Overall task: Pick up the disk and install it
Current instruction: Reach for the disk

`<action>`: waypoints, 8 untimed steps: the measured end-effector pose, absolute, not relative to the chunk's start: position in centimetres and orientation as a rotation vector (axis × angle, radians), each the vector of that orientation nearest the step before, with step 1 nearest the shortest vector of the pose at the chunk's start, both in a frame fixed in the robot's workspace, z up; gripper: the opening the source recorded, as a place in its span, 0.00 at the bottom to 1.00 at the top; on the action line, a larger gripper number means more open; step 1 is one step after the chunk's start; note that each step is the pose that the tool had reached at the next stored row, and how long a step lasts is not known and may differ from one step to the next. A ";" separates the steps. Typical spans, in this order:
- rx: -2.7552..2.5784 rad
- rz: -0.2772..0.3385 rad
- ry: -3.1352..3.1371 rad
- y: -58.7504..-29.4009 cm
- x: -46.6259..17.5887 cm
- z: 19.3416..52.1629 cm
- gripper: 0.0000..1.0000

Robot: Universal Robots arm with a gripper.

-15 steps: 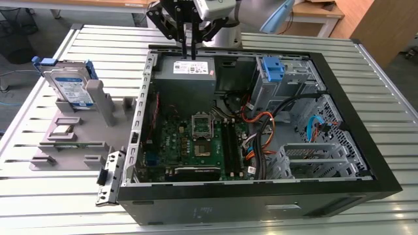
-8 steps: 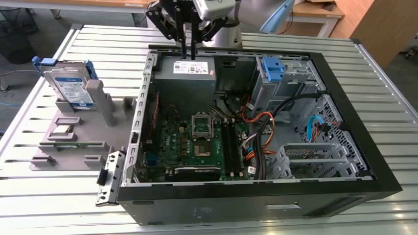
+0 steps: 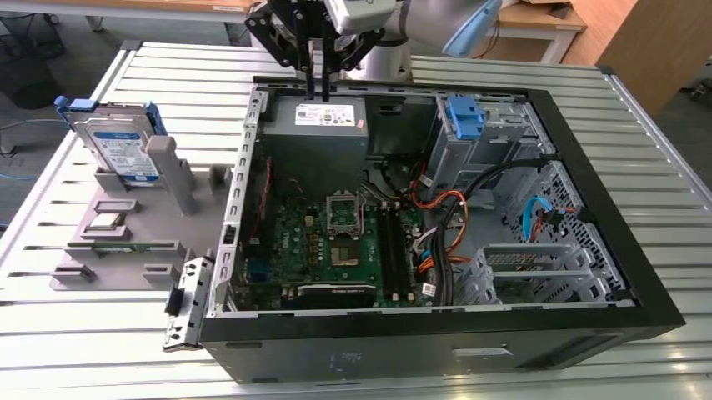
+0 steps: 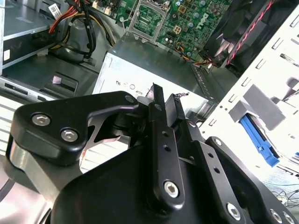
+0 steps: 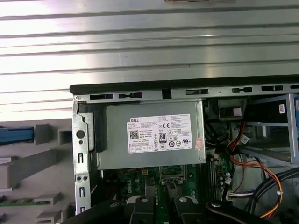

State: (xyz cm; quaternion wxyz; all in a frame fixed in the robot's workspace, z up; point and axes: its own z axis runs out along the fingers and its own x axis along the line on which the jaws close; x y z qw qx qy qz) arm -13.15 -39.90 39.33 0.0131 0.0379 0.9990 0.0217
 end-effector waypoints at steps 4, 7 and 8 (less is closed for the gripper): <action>0.118 0.068 3.112 -39.9 -13.9 39.3 0.24; 0.118 0.068 3.111 -39.9 -14.4 39.3 0.24; 0.118 0.068 3.111 -39.9 -14.5 39.3 0.24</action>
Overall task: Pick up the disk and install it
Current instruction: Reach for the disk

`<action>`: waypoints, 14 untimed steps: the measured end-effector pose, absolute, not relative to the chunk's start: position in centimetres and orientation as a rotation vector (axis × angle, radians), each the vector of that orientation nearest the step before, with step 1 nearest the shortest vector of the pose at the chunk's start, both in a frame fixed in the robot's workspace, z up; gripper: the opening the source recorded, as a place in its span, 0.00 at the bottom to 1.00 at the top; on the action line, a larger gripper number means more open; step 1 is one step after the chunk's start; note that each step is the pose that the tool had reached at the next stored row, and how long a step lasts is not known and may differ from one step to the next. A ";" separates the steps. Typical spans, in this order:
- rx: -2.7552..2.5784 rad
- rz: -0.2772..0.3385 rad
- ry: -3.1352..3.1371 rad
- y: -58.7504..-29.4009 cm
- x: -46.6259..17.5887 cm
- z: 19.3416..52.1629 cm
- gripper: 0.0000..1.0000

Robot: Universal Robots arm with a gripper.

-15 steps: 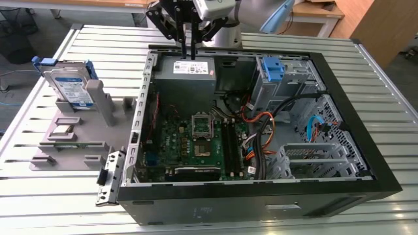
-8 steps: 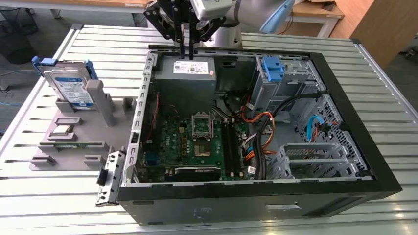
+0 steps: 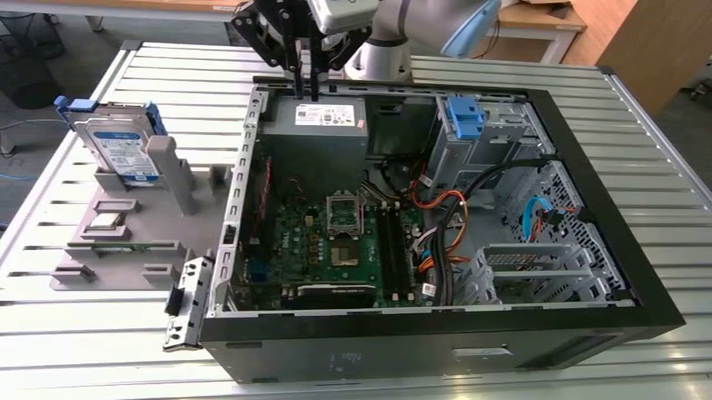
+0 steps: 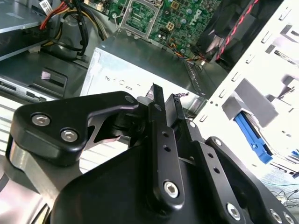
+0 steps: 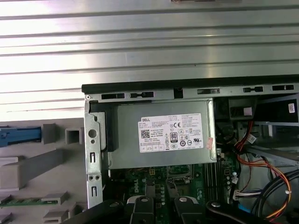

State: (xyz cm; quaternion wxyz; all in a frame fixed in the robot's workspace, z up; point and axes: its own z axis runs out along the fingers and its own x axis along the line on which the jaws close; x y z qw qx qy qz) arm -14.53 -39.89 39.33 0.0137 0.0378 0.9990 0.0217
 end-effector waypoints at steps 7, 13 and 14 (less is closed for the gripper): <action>0.118 0.068 3.110 -39.9 -15.6 39.3 0.24; 0.118 0.068 3.109 -39.9 -16.2 39.3 0.24; 0.118 0.068 3.109 -39.9 -16.3 39.3 0.24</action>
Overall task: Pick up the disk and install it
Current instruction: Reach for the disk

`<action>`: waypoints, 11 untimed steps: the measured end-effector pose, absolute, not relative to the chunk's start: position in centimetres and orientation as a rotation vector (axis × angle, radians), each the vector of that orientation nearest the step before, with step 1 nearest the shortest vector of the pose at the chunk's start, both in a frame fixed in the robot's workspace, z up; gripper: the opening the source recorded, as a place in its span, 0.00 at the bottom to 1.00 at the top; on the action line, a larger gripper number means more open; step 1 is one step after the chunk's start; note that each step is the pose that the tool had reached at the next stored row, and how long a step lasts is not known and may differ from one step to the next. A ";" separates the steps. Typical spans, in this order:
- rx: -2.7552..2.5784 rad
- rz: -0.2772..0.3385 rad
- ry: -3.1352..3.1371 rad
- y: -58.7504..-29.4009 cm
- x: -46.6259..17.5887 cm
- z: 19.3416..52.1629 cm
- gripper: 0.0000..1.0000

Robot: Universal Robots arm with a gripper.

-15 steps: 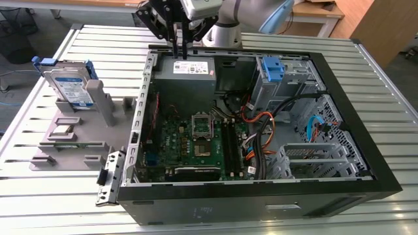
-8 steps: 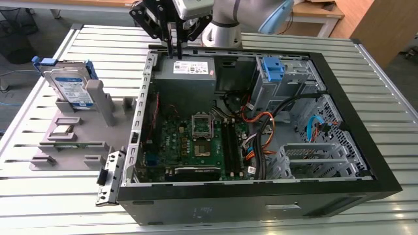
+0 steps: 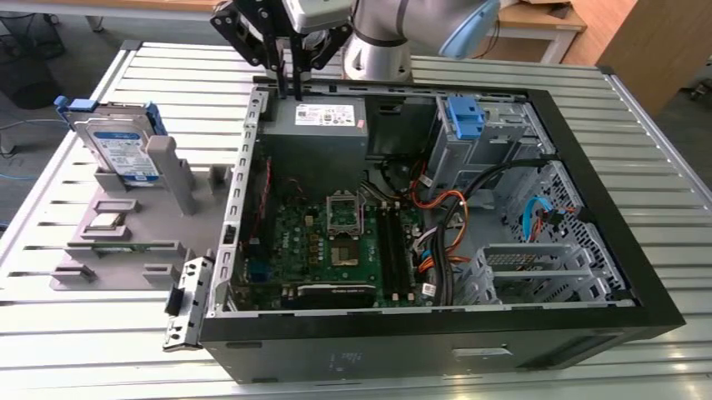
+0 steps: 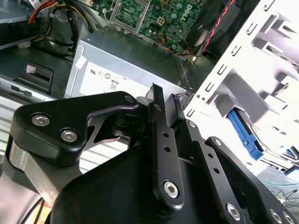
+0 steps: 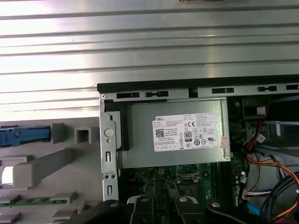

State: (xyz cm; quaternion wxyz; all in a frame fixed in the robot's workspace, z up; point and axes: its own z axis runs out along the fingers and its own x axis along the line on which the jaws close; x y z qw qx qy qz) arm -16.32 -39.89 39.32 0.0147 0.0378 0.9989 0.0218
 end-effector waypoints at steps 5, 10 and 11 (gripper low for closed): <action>0.118 0.068 3.109 -39.9 -16.8 39.3 0.24; 0.118 0.068 3.109 -39.9 -17.1 39.3 0.24; 0.118 0.068 3.109 -39.9 -17.1 39.3 0.24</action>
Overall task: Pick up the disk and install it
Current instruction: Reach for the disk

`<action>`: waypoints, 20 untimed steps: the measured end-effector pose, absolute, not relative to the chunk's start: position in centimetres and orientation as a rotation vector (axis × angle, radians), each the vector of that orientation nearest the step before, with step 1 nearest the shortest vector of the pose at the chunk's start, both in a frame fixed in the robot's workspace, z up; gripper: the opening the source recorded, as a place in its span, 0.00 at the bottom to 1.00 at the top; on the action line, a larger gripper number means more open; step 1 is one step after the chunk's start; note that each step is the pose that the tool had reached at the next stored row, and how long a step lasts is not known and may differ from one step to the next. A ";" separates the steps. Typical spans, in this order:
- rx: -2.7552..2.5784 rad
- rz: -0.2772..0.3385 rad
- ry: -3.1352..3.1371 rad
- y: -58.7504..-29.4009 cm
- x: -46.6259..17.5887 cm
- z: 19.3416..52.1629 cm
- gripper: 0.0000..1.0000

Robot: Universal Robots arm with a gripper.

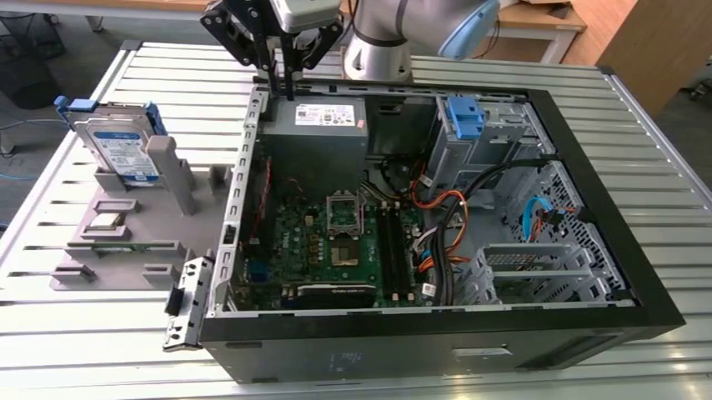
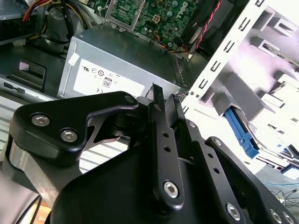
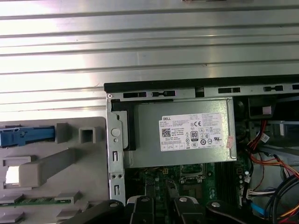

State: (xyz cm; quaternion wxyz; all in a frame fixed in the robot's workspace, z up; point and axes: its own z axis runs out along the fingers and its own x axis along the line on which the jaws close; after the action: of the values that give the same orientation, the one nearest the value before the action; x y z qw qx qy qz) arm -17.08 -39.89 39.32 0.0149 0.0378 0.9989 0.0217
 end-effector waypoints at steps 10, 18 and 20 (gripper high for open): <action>0.118 0.068 3.109 -39.9 -17.3 39.3 0.24; 0.118 0.068 3.109 -39.9 -18.2 39.3 0.24; 0.118 0.068 3.109 -39.9 -18.5 39.3 0.24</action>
State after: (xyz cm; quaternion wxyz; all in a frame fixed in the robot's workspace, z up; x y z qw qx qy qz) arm -18.52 -39.89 39.32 0.0151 0.0378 0.9989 0.0218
